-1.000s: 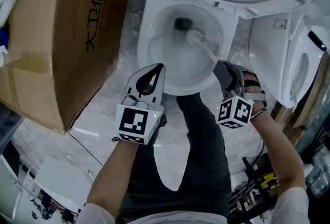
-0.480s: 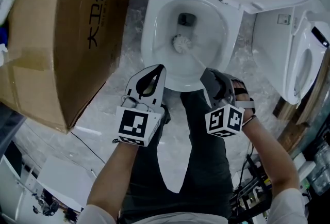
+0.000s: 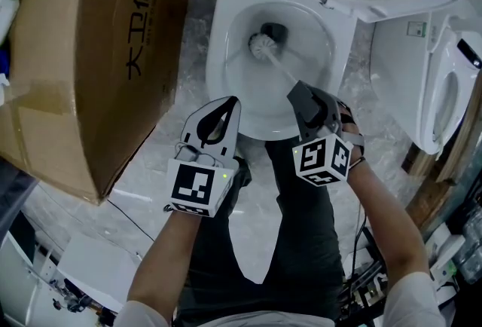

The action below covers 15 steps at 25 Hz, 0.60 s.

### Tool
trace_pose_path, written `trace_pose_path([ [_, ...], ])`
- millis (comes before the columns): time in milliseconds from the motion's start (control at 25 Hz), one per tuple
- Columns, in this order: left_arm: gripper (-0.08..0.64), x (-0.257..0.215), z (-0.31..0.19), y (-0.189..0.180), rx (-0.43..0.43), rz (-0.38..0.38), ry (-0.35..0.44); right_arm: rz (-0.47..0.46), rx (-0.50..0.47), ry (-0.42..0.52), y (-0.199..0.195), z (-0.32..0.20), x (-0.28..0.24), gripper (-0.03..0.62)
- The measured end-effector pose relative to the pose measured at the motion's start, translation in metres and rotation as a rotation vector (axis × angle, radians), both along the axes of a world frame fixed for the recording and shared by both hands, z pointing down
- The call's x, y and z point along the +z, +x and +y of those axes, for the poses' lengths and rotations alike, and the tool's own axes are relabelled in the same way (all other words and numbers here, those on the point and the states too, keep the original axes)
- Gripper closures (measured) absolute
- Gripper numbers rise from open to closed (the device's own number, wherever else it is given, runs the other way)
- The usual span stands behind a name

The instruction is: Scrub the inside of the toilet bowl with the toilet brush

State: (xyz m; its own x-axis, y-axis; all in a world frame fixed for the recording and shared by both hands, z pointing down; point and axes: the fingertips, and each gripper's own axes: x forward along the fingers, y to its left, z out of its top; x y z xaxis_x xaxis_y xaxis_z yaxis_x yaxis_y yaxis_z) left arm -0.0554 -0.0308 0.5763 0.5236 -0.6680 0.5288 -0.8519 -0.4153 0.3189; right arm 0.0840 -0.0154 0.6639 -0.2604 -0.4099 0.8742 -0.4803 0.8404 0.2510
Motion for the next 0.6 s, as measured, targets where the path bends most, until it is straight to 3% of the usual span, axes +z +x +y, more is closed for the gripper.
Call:
trace_pose_path([
  [360, 0.552, 0.009, -0.017, 0.008, 0.002, 0.007, 0.013, 0.031, 0.101, -0.046, 0.005, -0.013, 0.026, 0.437],
  [600, 0.551, 0.022, -0.022, 0.012, 0.008, 0.008, 0.013, 0.089, 0.076, -0.044, 0.006, -0.016, 0.049, 0.436],
])
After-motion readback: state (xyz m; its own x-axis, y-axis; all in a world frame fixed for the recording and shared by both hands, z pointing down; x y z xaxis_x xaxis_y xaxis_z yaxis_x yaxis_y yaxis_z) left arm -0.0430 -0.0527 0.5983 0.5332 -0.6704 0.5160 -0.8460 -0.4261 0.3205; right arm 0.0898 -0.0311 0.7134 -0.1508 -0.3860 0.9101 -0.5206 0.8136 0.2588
